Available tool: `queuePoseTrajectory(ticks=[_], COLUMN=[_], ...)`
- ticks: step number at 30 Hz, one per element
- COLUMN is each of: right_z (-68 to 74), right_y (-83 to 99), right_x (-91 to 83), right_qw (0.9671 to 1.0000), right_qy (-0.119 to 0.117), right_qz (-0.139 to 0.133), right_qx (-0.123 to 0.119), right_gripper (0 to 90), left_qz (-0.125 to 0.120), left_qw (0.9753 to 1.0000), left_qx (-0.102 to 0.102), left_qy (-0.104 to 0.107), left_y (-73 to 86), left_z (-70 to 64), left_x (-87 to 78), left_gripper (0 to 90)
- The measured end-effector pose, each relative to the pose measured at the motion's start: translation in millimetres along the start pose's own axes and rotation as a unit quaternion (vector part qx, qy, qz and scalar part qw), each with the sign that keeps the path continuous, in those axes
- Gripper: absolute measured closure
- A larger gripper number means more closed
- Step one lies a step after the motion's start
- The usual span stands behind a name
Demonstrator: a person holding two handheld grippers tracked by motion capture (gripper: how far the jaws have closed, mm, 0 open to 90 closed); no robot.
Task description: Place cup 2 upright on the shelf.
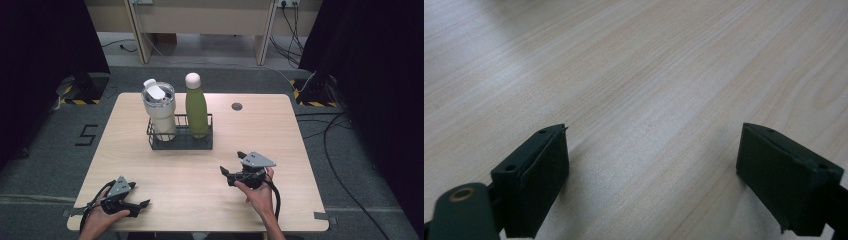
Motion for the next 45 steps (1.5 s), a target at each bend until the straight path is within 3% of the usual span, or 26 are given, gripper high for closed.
queuePoseTrajectory(ticks=[20, 45], right_z=[4.5, 3.2], right_y=[20.7, 55.6], right_x=[-12.6, -29.3], right_qw=[0.9997, 0.9982], right_qy=[-0.011, -0.01], right_qz=[0.021, 0.046], right_qx=[0.002, 0.036], right_gripper=[16.2, 15.8], left_qz=[0.0, 0.0], left_qw=[1.0, 1.0], left_qx=[0.0, 0.0], left_qy=[0.0, 0.0], left_y=[0.1, 0.3], left_z=[0.0, 0.1], left_x=[-0.1, -0.3], left_gripper=[13.0, 13.0])
Point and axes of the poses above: each handheld gripper's, and its own axes: x roughly forward along the jaws, y roughly out of its underside, z roughly to its left, the point moved 2 cm from there along x, roughly forward along the jaws, and after that the axes turned 2 degrees about x, right-handed, at the moved point
